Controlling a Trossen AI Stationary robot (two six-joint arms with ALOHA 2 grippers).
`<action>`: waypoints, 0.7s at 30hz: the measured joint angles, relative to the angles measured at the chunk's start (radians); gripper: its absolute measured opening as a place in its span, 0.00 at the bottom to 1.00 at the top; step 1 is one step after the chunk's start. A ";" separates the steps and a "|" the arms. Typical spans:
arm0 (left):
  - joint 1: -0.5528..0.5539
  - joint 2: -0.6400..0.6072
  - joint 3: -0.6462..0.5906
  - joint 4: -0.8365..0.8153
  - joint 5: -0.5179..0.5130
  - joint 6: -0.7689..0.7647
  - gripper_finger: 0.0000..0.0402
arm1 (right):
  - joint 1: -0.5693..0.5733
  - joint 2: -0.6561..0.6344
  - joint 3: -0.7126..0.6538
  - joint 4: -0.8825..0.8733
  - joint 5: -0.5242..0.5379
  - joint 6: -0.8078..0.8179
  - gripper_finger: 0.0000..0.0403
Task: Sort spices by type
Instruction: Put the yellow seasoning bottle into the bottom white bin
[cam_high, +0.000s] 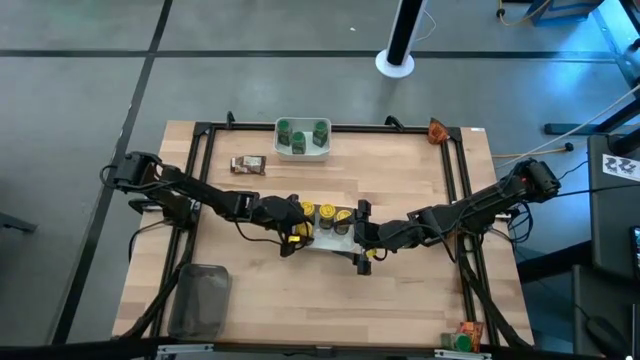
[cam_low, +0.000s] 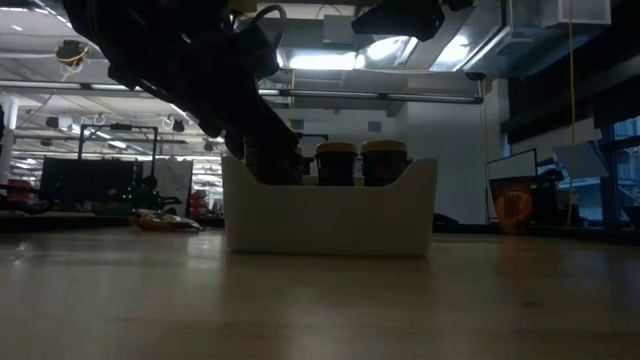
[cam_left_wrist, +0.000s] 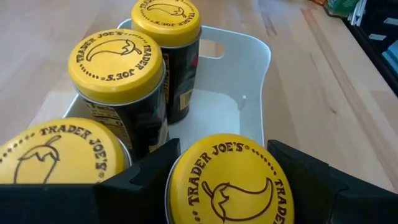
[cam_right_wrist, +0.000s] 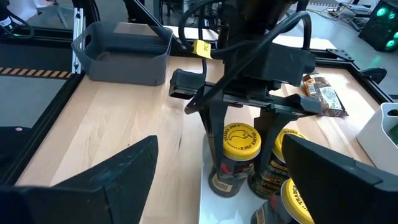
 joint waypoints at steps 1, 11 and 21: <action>0.000 0.000 0.000 0.000 0.000 0.002 0.56 | 0.000 0.000 0.000 0.000 0.000 0.000 0.84; 0.001 0.000 0.000 0.001 0.001 -0.043 0.56 | 0.000 0.000 0.000 0.000 0.000 0.000 0.84; 0.003 0.000 0.000 -0.006 0.023 -0.040 0.56 | 0.000 0.000 0.000 -0.001 0.000 0.000 0.84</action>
